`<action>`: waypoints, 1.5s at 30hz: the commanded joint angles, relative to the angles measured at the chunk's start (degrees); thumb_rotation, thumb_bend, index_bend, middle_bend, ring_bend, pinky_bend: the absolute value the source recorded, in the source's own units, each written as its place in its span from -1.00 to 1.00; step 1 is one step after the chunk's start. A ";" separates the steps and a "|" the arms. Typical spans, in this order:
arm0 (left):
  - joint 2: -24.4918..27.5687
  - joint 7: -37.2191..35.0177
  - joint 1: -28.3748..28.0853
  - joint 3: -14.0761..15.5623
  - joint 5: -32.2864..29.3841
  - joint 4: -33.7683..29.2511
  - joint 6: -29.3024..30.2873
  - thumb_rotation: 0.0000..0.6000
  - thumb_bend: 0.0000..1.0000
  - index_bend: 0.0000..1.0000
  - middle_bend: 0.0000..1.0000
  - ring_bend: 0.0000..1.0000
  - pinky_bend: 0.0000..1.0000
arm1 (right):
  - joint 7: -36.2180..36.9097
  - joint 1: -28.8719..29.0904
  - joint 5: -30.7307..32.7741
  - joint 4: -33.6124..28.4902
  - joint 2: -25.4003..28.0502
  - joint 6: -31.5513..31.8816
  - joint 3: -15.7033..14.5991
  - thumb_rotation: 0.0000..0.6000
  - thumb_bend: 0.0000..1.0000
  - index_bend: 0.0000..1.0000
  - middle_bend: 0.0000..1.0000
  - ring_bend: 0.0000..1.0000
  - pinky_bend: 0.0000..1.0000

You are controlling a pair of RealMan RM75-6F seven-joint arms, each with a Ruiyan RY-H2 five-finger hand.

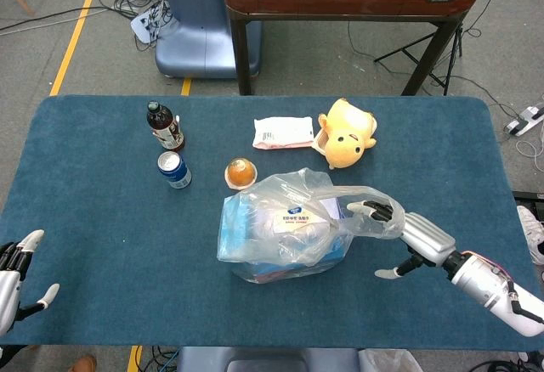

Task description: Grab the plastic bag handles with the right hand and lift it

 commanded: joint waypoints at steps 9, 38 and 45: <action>0.16 -0.41 0.32 0.02 -0.03 0.12 0.37 1.00 -0.56 -0.88 -0.77 -0.73 -0.82 | -1.28 6.16 -0.65 -1.82 -3.24 -7.25 1.34 1.00 -1.00 -1.00 -0.89 -1.00 -0.93; 0.38 -0.88 0.74 -0.10 -0.10 0.21 0.72 1.00 -0.56 -0.88 -0.77 -0.73 -0.82 | 11.58 9.89 -10.06 1.88 -11.48 10.35 -0.21 1.00 -1.00 -1.00 -0.81 -1.00 -0.93; 0.22 -0.50 0.33 -0.19 0.19 0.05 0.31 1.00 -0.56 -0.88 -0.77 -0.73 -0.82 | 5.75 10.54 -5.36 1.54 -10.45 3.92 -0.81 1.00 -1.00 -1.00 -0.81 -1.00 -0.93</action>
